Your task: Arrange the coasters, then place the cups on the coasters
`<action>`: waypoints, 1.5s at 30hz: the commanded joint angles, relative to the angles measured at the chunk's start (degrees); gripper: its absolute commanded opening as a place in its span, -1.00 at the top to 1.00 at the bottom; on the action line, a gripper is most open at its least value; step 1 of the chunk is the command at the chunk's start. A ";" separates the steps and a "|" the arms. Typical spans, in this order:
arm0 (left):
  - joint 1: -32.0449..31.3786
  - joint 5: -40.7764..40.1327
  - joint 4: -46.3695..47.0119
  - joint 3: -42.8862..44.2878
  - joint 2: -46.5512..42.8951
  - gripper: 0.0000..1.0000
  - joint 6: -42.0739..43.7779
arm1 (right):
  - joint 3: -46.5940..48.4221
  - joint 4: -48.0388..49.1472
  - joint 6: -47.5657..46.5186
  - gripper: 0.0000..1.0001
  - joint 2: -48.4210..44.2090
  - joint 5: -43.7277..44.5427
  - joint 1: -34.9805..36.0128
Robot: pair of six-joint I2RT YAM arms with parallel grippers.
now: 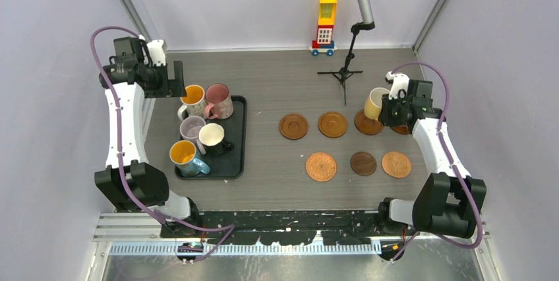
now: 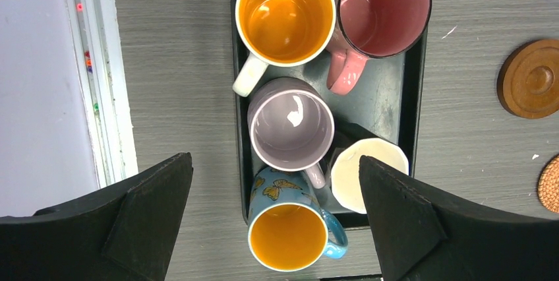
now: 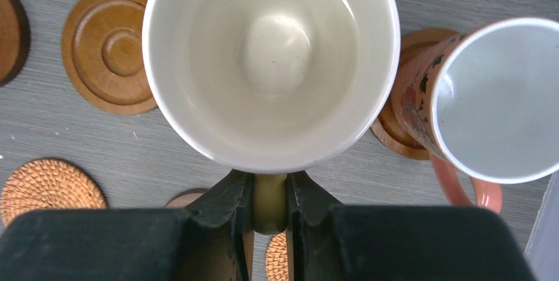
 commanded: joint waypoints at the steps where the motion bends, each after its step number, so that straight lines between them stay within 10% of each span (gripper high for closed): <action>1: 0.04 1.42 -0.46 2.78 0.64 -0.99 -0.81 | -0.28 6.19 -3.31 0.99 -0.93 -2.67 -1.16; 31: -0.08 -0.07 -0.96 1.18 -0.69 -0.99 -0.86 | -4.57 10.86 -6.42 0.84 5.48 0.63 -1.31; 37: -0.04 -0.17 -1.05 1.13 -0.70 -0.99 -0.81 | -5.42 10.46 -6.65 0.04 4.55 1.22 -1.26; 45: -0.09 0.14 -1.45 1.66 -0.44 -0.99 -0.90 | -0.99 -0.87 -7.85 -0.30 -0.01 0.93 -1.26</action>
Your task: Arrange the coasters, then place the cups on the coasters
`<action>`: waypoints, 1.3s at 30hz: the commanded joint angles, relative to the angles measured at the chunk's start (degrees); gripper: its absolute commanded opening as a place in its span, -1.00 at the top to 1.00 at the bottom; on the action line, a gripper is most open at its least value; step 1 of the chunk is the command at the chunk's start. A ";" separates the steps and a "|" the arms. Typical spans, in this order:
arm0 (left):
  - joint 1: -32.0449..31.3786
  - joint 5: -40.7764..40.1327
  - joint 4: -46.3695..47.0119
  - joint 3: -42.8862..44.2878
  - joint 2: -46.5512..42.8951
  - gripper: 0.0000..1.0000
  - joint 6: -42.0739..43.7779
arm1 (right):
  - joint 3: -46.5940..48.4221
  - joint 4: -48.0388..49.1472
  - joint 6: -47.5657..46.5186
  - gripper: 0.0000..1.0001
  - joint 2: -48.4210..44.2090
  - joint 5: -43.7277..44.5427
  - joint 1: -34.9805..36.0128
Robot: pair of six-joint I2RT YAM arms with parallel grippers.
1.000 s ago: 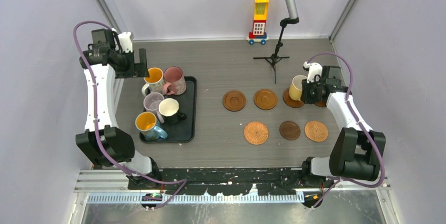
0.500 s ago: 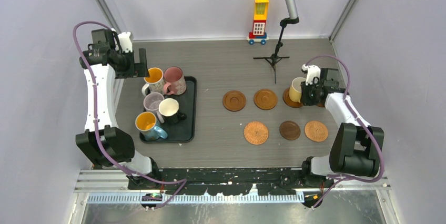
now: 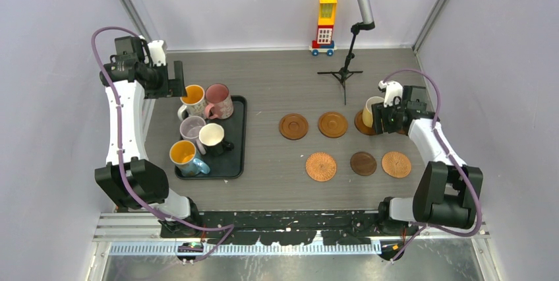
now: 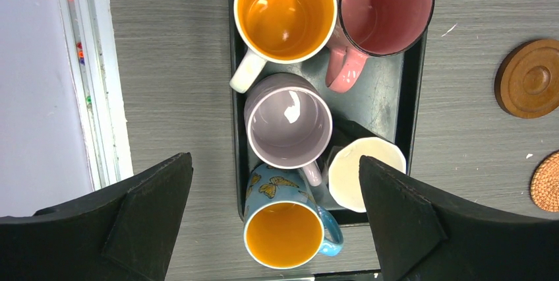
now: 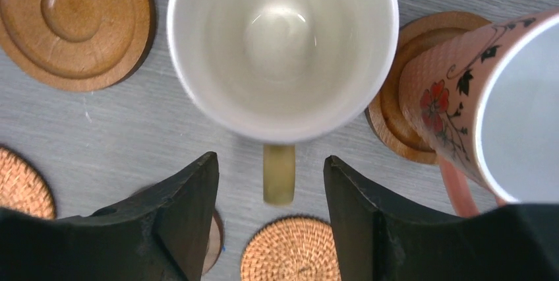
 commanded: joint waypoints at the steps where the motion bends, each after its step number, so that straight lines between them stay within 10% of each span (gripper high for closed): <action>1: -0.05 0.25 -0.28 0.65 -1.91 -1.00 0.17 | 5.18 -7.89 -1.62 -0.31 -4.97 -0.54 -0.21; 27: -0.03 0.18 0.85 -2.88 -4.21 -0.99 0.94 | 15.81 -13.96 -7.82 -0.25 4.74 9.94 -0.28; 39: -0.05 0.82 -0.05 -2.23 -4.59 -0.99 0.57 | 26.14 -27.09 -5.94 -0.26 -0.60 -3.30 2.85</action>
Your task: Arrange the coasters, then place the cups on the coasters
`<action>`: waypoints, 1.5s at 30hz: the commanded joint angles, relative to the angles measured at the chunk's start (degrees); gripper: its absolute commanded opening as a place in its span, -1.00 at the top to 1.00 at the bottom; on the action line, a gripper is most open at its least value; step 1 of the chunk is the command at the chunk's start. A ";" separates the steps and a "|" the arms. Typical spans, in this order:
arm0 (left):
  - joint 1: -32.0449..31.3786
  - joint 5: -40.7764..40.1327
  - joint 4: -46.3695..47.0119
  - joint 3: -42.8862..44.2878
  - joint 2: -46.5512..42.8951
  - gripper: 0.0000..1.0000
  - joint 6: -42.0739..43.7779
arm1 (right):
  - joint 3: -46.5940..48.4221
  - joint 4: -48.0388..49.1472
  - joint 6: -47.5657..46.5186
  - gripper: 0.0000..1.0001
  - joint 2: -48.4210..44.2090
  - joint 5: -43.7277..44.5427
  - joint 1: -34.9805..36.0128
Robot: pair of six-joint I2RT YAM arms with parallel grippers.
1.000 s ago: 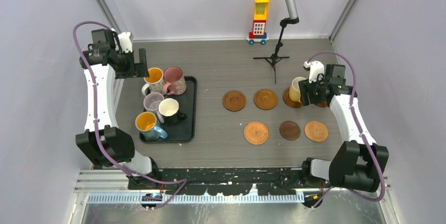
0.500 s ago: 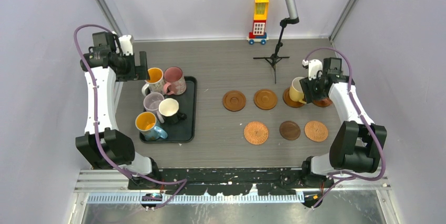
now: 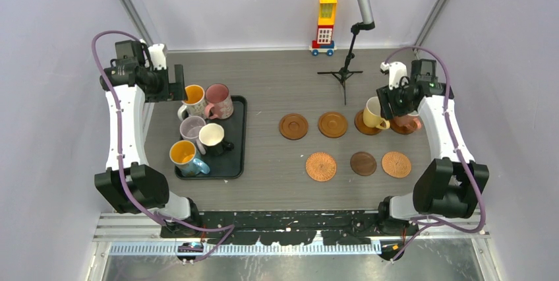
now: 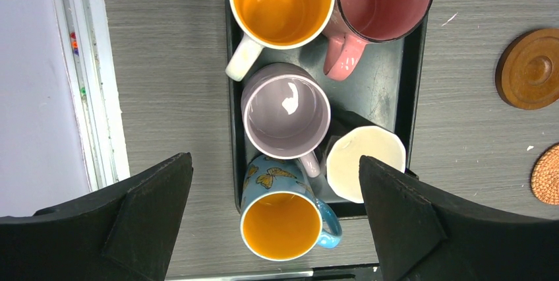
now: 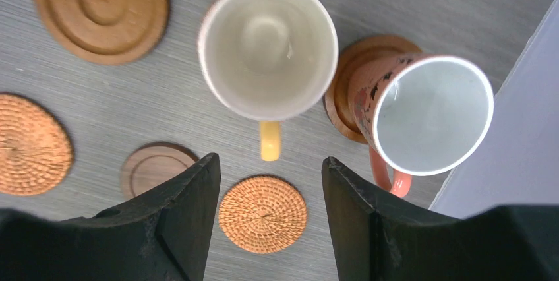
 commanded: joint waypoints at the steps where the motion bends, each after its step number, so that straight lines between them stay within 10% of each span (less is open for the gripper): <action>1: -0.04 0.73 -0.19 0.55 -2.29 -0.99 0.41 | 5.65 -3.35 4.07 -0.26 -5.63 -5.46 5.36; 23: 1.02 -1.63 0.15 -2.67 -6.19 -0.99 -2.35 | 27.56 10.91 20.72 -0.26 22.82 3.33 60.55; 45: 1.75 -4.00 0.62 -3.50 -8.45 -0.99 -2.56 | 48.57 13.14 22.51 -0.14 48.64 10.72 73.55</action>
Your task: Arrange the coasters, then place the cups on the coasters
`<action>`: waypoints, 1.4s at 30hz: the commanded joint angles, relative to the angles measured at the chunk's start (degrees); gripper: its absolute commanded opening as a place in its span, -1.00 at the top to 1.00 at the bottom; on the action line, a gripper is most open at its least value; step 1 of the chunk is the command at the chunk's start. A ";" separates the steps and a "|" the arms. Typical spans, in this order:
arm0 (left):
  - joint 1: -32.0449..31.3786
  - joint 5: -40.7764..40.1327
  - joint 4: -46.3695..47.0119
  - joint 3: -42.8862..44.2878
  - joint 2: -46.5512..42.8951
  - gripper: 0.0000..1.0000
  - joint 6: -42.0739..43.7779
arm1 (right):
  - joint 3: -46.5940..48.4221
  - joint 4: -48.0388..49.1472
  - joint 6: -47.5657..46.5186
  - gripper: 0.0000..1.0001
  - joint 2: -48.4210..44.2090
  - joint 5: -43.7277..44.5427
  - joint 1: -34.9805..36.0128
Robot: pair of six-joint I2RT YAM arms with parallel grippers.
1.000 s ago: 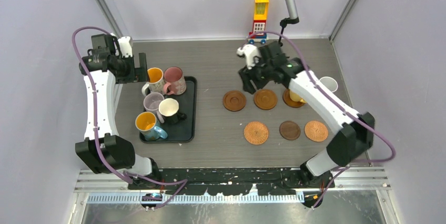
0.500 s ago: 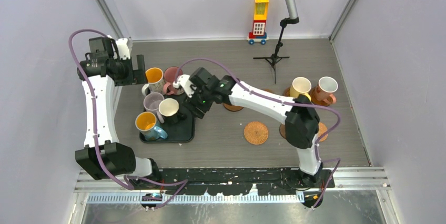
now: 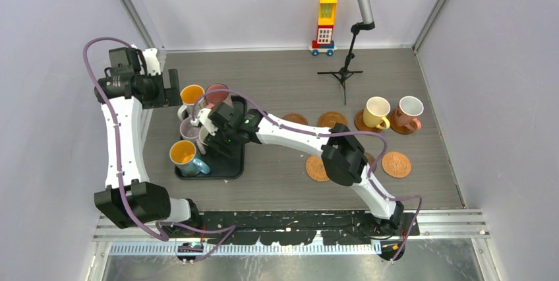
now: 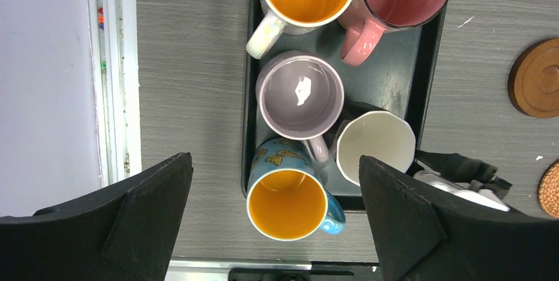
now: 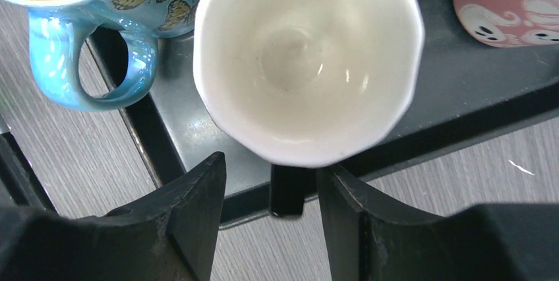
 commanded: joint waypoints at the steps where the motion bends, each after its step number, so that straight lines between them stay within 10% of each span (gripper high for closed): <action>1: 0.62 -0.82 0.99 -0.10 -2.55 -0.99 -0.48 | 3.34 1.38 0.22 -0.11 1.71 3.97 0.88; 17: 0.65 -0.70 1.21 -1.45 -3.43 -1.00 -0.88 | 1.81 2.96 0.80 0.98 -0.80 5.93 1.11; 42: 0.65 5.04 -0.28 1.13 -1.58 -0.99 -0.09 | -27.44 16.18 3.58 1.00 -32.01 3.56 -10.65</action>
